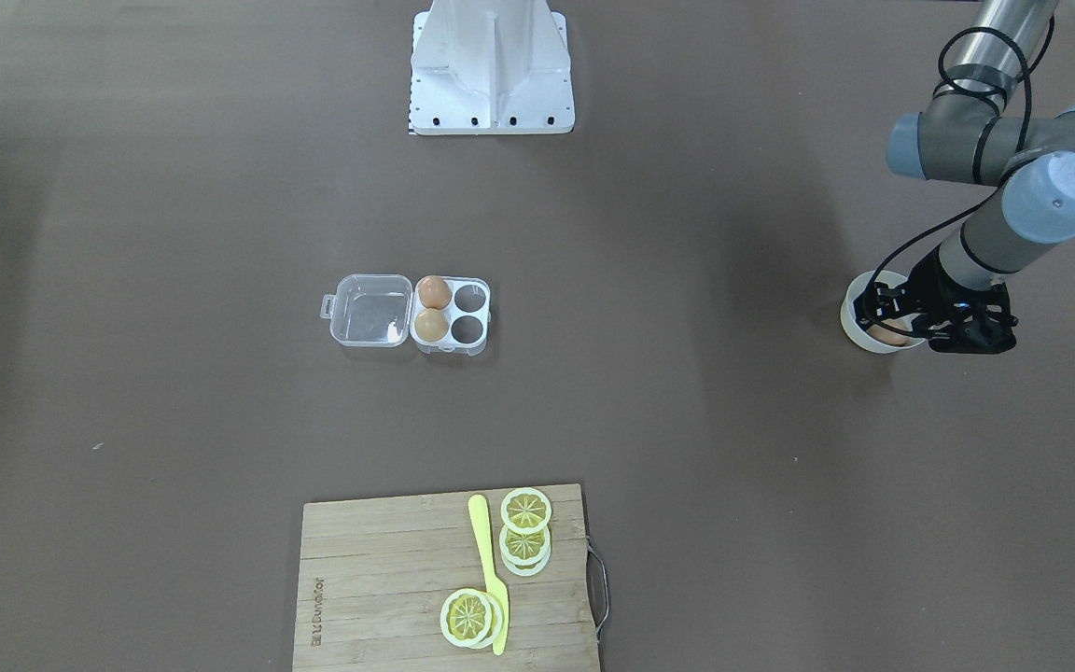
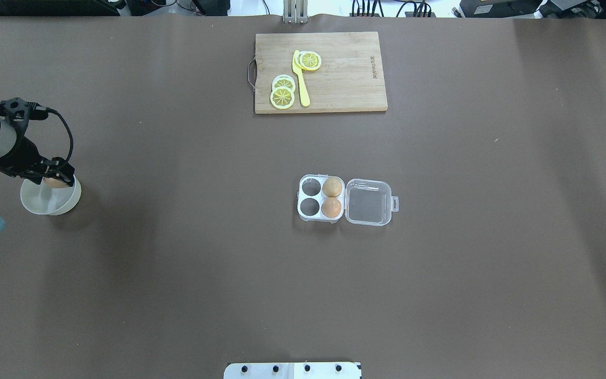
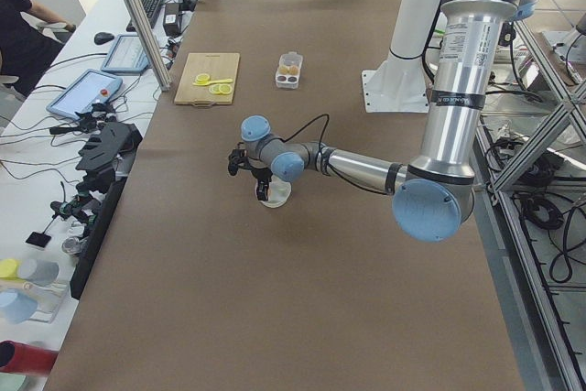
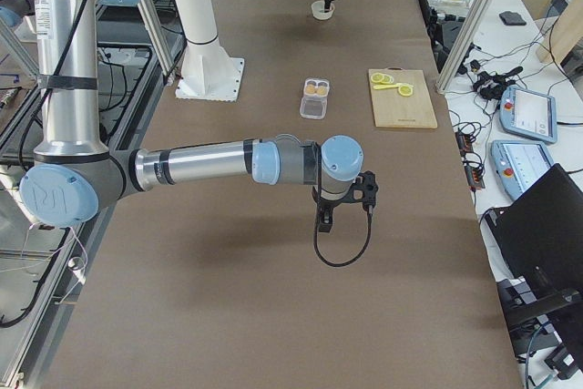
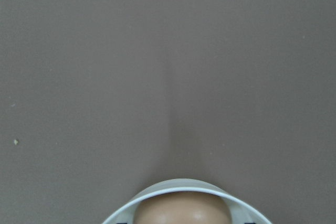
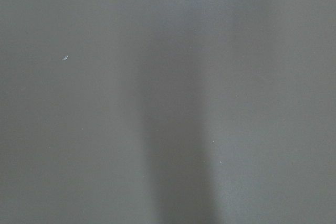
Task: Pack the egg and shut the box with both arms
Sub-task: 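Close the left gripper on the brown egg inside the white bowl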
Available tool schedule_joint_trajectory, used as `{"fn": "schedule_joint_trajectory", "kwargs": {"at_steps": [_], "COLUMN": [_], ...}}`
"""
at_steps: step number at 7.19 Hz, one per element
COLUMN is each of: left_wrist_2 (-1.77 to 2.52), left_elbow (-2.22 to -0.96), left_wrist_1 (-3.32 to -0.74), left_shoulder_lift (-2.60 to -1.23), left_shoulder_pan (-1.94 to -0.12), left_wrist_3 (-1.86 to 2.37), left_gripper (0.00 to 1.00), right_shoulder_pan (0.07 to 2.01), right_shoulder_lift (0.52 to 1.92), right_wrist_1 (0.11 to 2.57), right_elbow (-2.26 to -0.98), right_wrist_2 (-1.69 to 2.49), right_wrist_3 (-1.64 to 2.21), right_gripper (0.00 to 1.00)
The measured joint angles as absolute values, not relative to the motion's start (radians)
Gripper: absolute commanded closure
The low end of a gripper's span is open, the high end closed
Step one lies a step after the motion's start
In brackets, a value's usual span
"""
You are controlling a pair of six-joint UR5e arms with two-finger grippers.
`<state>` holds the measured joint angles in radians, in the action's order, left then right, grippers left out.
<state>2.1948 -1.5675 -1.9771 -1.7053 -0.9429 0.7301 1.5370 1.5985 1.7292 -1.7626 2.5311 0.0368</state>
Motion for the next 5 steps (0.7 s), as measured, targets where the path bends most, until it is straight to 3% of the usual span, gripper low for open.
{"fn": "schedule_joint_trajectory", "kwargs": {"at_steps": [5], "left_wrist_2": [2.194], "left_elbow": [-1.558], "left_wrist_1": [-1.987], "left_shoulder_lift": [-1.706], "left_shoulder_pan": [-0.943], "left_wrist_3": [0.729], "left_gripper": [0.23], "right_shoulder_pan": [1.537], "right_shoulder_lift": [1.597], "right_wrist_1": [1.724], "right_elbow": [-1.754], "right_wrist_2": [2.532], "right_wrist_3": [0.037], "right_gripper": [0.00]}}
